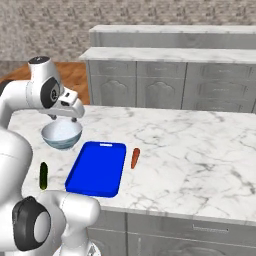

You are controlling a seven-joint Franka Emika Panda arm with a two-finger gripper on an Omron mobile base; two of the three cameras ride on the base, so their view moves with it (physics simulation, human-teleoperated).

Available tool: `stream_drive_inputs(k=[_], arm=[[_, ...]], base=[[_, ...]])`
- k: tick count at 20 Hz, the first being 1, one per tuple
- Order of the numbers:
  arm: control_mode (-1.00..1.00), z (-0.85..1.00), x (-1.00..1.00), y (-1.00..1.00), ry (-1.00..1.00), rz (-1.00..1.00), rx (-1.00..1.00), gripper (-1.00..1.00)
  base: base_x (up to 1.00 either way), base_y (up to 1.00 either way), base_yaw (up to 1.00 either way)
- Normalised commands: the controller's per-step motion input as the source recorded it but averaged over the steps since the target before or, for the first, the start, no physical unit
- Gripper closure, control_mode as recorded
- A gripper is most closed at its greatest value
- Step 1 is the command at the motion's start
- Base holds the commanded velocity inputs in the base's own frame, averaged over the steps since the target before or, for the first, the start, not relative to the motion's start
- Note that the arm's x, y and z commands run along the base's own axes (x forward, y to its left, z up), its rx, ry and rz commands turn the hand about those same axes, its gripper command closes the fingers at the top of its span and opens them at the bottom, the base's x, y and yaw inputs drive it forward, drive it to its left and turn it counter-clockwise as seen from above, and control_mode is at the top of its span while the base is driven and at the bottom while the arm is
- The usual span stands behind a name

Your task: Place the two vegetables and bowl onto the tray for setting up a vegetable dip station.

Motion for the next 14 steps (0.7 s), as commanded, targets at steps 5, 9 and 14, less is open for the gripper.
stream_drive_inputs(k=[5,9,14], arm=[[-1.00,-0.18,0.45,0.42,0.11,0.00,-0.01,-1.00],[-1.00,-0.28,0.52,0.12,0.07,0.00,0.00,-1.00],[-1.00,-0.36,0.43,0.11,0.01,0.00,0.00,-1.00]], base=[[0.00,0.00,0.00],[0.00,0.00,0.00],[0.00,0.00,0.00]])
